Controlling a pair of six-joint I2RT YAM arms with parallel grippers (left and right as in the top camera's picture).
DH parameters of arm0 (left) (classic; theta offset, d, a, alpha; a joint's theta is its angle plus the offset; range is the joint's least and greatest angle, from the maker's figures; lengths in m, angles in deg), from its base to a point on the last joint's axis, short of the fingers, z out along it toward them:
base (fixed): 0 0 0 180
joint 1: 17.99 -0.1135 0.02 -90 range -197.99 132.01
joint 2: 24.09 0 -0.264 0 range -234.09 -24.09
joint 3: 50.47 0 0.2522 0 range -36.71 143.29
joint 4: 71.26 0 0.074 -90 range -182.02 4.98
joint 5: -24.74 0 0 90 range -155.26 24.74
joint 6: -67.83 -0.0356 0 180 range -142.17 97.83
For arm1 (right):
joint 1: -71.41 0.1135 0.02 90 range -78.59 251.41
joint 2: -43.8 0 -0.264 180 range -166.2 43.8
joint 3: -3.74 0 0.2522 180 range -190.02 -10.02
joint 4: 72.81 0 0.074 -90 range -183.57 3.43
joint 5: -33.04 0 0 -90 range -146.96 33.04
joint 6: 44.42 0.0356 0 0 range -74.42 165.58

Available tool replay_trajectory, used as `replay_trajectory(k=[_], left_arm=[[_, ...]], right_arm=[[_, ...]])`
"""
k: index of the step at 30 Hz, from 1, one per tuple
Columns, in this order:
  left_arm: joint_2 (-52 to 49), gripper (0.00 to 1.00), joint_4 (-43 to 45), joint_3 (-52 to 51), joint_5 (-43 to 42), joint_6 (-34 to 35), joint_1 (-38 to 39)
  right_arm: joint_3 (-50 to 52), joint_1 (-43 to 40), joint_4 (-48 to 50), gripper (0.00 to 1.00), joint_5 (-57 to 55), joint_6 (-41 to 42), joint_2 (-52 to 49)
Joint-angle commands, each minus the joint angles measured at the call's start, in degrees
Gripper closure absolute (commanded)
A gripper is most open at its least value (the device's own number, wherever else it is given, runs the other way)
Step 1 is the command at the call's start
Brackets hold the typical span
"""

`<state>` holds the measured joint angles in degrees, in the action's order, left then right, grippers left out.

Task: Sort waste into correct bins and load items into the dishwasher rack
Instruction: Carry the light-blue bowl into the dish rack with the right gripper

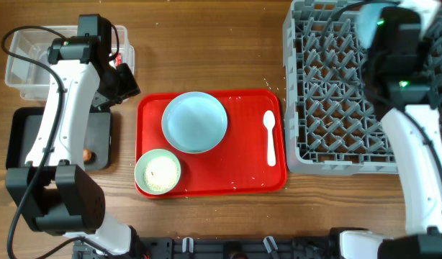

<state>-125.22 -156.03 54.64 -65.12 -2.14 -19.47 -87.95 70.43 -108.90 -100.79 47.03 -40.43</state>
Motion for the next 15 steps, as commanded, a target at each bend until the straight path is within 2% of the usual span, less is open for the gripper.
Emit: replay_trajectory(k=[1,9,11,15], left_arm=[[1.25,0.44,0.02,0.15,-0.09,-0.07,-0.26],[1.25,0.44,0.00,0.15,-0.11,-0.04,-0.24],[1.25,0.44,0.00,0.15,-0.09,-0.04,-0.24],[1.25,0.44,0.00,0.15,-0.11,-0.07,-0.24]], right_arm=[[-0.35,-5.84,6.95,0.96,-12.22,-3.56,-4.76],[-0.35,-15.21,28.48,0.96,-23.71,-19.80,-19.17],[-0.35,-16.50,32.17,0.96,-23.67,-22.12,-22.08],[-0.35,-17.44,33.51,0.96,-22.99,-22.25,-26.80]])
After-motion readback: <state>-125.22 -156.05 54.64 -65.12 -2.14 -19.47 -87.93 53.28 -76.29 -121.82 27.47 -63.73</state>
